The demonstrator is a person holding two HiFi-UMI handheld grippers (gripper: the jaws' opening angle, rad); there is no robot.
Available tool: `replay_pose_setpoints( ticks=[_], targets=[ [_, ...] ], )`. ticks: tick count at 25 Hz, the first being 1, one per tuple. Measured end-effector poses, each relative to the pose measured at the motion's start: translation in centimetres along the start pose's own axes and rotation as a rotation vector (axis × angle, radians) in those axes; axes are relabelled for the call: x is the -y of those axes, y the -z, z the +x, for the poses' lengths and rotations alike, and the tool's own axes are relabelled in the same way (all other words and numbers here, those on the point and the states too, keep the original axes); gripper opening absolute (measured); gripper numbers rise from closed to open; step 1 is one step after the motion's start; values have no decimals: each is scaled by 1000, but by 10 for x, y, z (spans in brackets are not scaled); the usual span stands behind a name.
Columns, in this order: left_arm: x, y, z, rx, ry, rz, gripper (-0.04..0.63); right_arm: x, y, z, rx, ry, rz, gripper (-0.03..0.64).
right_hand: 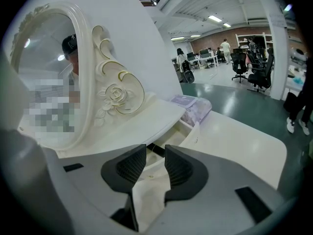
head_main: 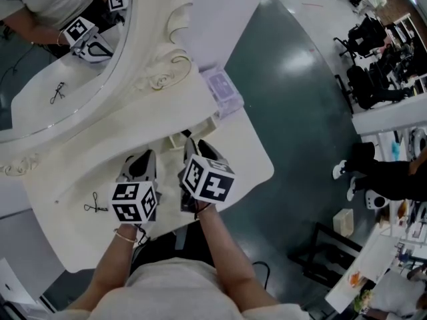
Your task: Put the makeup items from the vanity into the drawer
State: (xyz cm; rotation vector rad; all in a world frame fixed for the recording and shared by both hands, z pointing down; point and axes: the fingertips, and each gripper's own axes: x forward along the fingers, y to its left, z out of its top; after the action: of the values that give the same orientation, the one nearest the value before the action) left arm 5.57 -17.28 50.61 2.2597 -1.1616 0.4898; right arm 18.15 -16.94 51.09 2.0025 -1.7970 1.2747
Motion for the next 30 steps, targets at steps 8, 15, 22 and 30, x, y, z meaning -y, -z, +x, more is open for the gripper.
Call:
replay_pose_setpoints(
  ticks=[8, 15, 22, 30],
  targets=[
    [0, 5, -8, 9, -11, -12, 3, 0, 6, -7, 0, -3, -16, 120],
    [2, 5, -24, 32, -24, -18, 3, -9, 5, -23, 14, -13, -65, 115],
    [1, 2, -47, 75, -48, -34, 3, -23, 7, -42, 30, -45, -128, 75],
    [3, 1, -77, 127, -64, -46, 3, -35, 17, -71, 64, -87, -218, 34]
  ],
)
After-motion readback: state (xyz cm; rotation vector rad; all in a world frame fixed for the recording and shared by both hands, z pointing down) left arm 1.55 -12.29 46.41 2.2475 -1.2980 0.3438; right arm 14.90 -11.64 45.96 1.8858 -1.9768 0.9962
